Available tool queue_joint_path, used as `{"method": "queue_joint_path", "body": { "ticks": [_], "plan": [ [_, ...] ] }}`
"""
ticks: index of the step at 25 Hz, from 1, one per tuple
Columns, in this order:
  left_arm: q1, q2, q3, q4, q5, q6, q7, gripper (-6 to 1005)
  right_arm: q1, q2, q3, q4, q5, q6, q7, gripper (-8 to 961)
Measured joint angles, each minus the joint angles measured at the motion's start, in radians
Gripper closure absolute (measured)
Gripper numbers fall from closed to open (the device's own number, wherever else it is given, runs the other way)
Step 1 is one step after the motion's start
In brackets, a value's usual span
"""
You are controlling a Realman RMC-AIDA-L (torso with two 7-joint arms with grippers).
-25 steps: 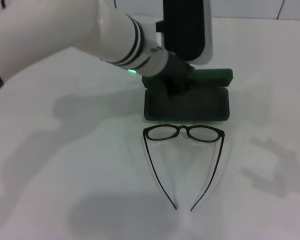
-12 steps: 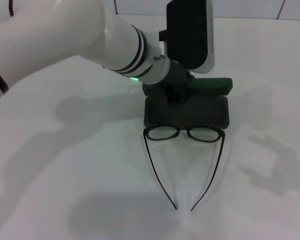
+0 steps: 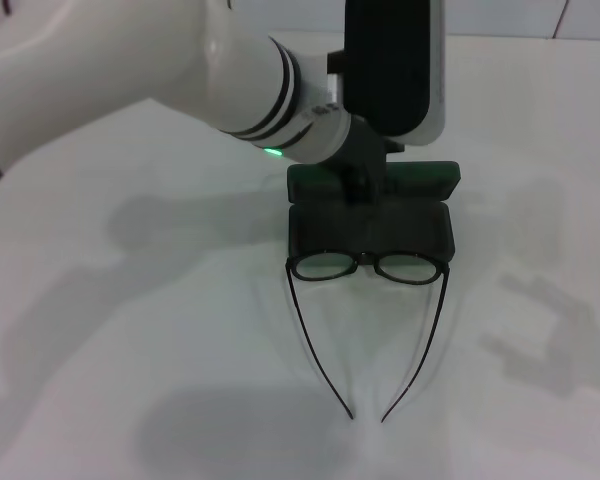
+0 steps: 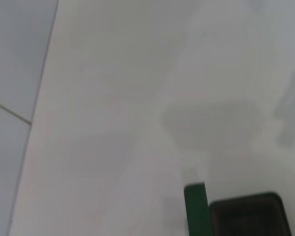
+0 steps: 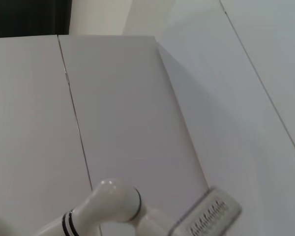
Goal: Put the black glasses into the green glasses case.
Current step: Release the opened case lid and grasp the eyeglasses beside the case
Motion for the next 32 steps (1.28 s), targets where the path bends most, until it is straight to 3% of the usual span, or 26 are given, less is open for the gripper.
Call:
{"method": "queue_joint_path", "body": {
  "ticks": [6, 8, 12, 13, 17, 21, 26, 32],
  "plan": [
    [0.114, 0.002, -0.063, 0.257, 0.005, 0.056, -0.032, 631, 0.027, -0.003, -0.002, -0.01, -0.052, 0.046, 0.005, 95],
    [0.16, 0.002, -0.106, 0.348, -0.014, 0.069, -0.056, 631, 0.062, -0.013, -0.002, -0.017, -0.093, 0.091, 0.013, 95],
    [0.288, 0.002, -0.257, 0.503, -0.217, 0.063, -0.072, 624, 0.177, -0.032, -0.007, -0.058, -0.206, 0.191, 0.13, 95],
    [0.323, 0.002, -0.301, 0.518, -0.306, 0.058, -0.062, 622, 0.25, -0.032, -0.031, -0.115, -0.3, 0.24, 0.239, 116],
    [0.454, 0.006, -0.431, 0.5, -0.667, 0.091, 0.086, 646, 0.318, -0.017, -0.096, -0.227, -0.389, 0.3, 0.378, 202],
    [0.585, 0.005, -0.496, 0.434, -0.908, 0.141, 0.243, 704, 0.425, -0.002, -0.272, -0.39, -0.536, 0.421, 0.594, 275],
    [0.68, 0.002, -0.538, 0.341, -1.062, 0.223, 0.345, 738, 0.624, 0.008, -0.453, -0.422, -0.708, 0.553, 0.812, 323],
    [0.723, 0.004, -0.546, 0.16, -1.176, 0.311, 0.5, 767, 0.8, 0.018, -0.578, -0.332, -0.794, 0.627, 0.884, 323]
  ]
}}
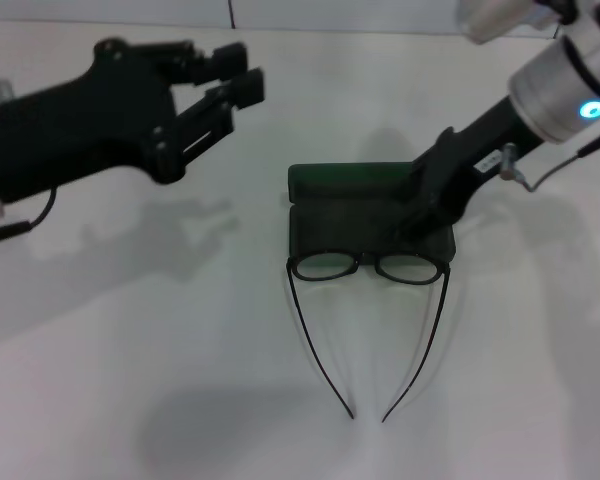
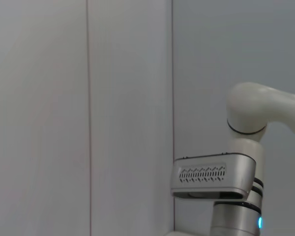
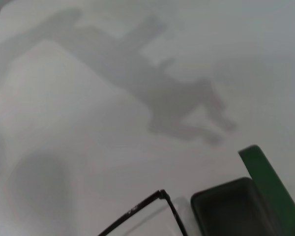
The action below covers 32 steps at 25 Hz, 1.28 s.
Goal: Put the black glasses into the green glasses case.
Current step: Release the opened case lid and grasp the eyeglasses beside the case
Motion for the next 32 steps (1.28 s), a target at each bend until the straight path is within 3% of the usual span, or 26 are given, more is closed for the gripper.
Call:
{"method": "queue_joint_path", "body": {
  "ticks": [4, 7, 14, 23, 28, 32],
  "plan": [
    [-0.009, 0.001, -0.031, -0.137, -0.079, 0.045, 0.073, 777, 0.052, 0.002, -0.039, 0.05, 0.0, 0.019, 0.01, 322],
    [-0.039, 0.001, -0.07, -0.219, -0.1, 0.095, 0.102, 783, 0.093, 0.005, -0.148, 0.116, 0.018, 0.072, 0.032, 322],
    [-0.103, 0.002, -0.112, -0.333, -0.124, 0.157, 0.109, 795, 0.102, 0.005, -0.359, 0.171, 0.143, 0.202, 0.037, 354],
    [-0.123, 0.003, -0.114, -0.398, -0.126, 0.162, 0.128, 812, 0.097, 0.005, -0.4, 0.165, 0.172, 0.216, 0.03, 498],
    [-0.123, 0.003, -0.119, -0.412, -0.126, 0.166, 0.135, 821, 0.097, 0.005, -0.434, 0.163, 0.19, 0.234, 0.028, 674],
    [-0.127, 0.003, -0.131, -0.429, -0.127, 0.176, 0.14, 828, 0.094, 0.005, -0.437, 0.163, 0.193, 0.248, 0.023, 709]
  ]
}}
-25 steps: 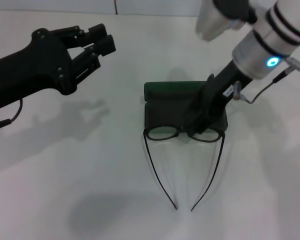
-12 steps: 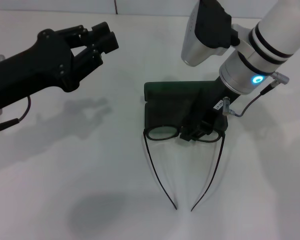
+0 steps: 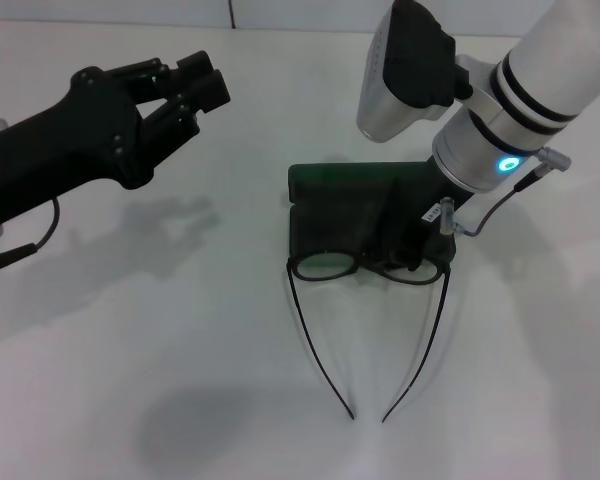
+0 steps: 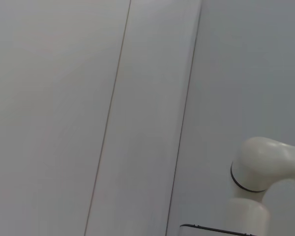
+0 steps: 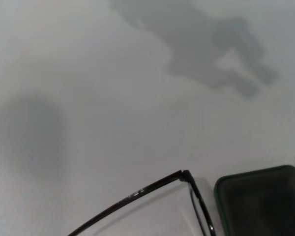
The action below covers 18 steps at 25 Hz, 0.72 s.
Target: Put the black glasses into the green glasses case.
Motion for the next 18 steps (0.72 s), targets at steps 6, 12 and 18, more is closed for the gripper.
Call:
{"method": "queue_joint_path", "body": {
  "ticks": [6, 12, 18],
  "plan": [
    [-0.012, 0.0, -0.003, -0.031, 0.0, 0.01, 0.026, 839, -0.015, 0.0, -0.001, -0.003, 0.011, 0.021, -0.001, 816],
    [-0.02, 0.0, -0.003, -0.043, 0.0, 0.019, 0.036, 849, -0.065, 0.0, -0.001, -0.06, 0.013, 0.015, -0.001, 896],
    [-0.023, 0.005, -0.023, -0.049, 0.0, 0.105, 0.024, 860, -0.274, -0.002, 0.047, -0.401, 0.018, -0.014, -0.001, 904]
  ]
}}
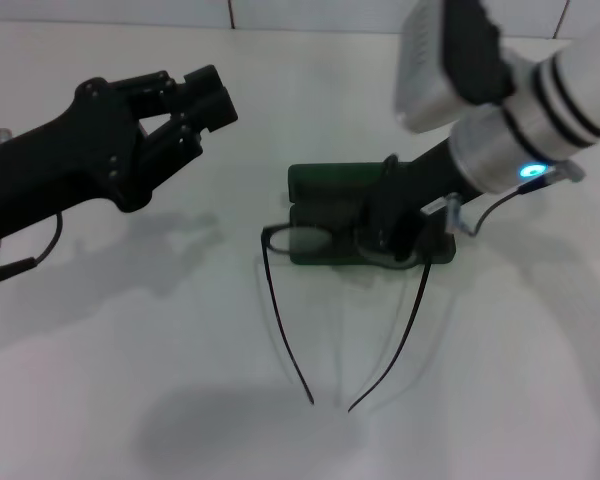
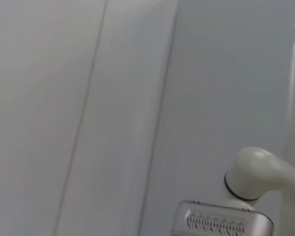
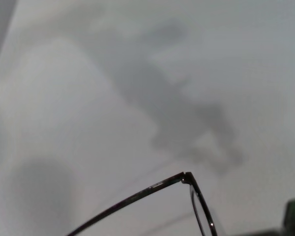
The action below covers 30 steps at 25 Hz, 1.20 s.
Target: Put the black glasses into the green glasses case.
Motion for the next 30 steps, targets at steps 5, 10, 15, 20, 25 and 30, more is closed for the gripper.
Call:
{"method": "queue_joint_path", "body": {
  "ticks": [5, 10, 15, 20, 25, 30],
  "plan": [
    [-0.032, 0.0, -0.012, -0.076, 0.0, 0.135, 0.068, 869, -0.232, -0.003, 0.096, -0.248, 0.116, -0.006, -0.053, 904],
    [-0.101, -0.002, -0.005, -0.188, 0.001, 0.237, 0.147, 878, -0.382, -0.008, 0.211, -0.26, 0.429, -0.046, -0.245, 904],
    [-0.201, -0.001, 0.027, -0.297, 0.012, 0.298, 0.201, 887, -0.393, -0.008, 0.34, -0.102, 0.687, -0.247, -0.415, 904],
    [-0.243, -0.005, 0.074, -0.315, 0.013, 0.3, 0.22, 947, -0.35, -0.009, 0.379, -0.006, 0.716, -0.326, -0.441, 905],
    [-0.28, -0.007, 0.078, -0.392, 0.006, 0.296, 0.25, 962, -0.335, -0.007, 0.37, 0.006, 0.715, -0.343, -0.449, 905],
    [-0.296, -0.007, 0.072, -0.452, -0.003, 0.287, 0.28, 963, -0.32, -0.005, 0.367, 0.031, 0.717, -0.363, -0.452, 905]
  ]
}}
